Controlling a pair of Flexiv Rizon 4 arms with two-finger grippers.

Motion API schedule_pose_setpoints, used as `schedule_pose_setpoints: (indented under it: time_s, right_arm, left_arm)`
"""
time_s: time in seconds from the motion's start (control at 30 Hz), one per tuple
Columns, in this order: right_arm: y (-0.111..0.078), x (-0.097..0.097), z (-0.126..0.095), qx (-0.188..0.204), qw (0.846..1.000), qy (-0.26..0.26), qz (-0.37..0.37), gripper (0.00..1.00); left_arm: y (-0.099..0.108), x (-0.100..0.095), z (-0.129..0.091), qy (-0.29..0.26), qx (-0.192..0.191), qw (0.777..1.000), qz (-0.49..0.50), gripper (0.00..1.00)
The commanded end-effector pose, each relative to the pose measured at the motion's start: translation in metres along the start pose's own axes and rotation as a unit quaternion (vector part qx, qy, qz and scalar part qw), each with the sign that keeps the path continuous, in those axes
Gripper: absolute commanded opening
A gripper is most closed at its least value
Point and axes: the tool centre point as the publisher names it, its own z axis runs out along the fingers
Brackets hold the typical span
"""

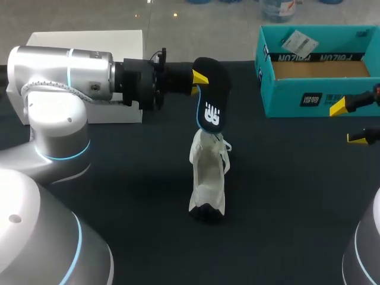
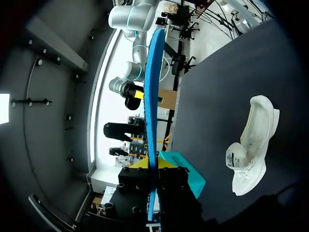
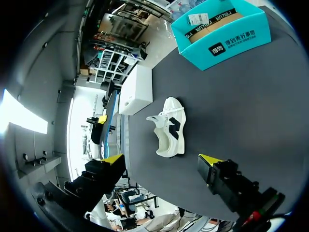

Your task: Take the shoe out of the shoebox, open the shoe tongue, remove and reinsert the insole, then place the shoe into the shoebox

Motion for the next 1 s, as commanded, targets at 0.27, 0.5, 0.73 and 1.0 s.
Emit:
schedule_pose_setpoints:
  time_s: [0.27,0.5,0.73,1.0]
  right_arm:
    - [0.0,0.0,0.0,0.0,1.0,-0.001,0.001,1.0]
    - [0.0,0.0,0.0,0.0,1.0,-0.001,0.001,1.0]
    - [0.0,0.0,0.0,0.0,1.0,-0.001,0.001,1.0]
    - [0.0,0.0,0.0,0.0,1.0,-0.001,0.001,1.0]
  left_arm:
    - [0.0,0.0,0.001,0.001,0.0,1.0,0.001,0.0]
    - [-0.009,0.007,-0.007,0.022,0.011,0.999,-0.036,0.0]
    - [-0.039,0.035,-0.025,0.108,0.049,0.985,-0.126,0.0]
    - [-0.067,0.054,-0.038,0.138,0.068,0.966,-0.206,0.0]
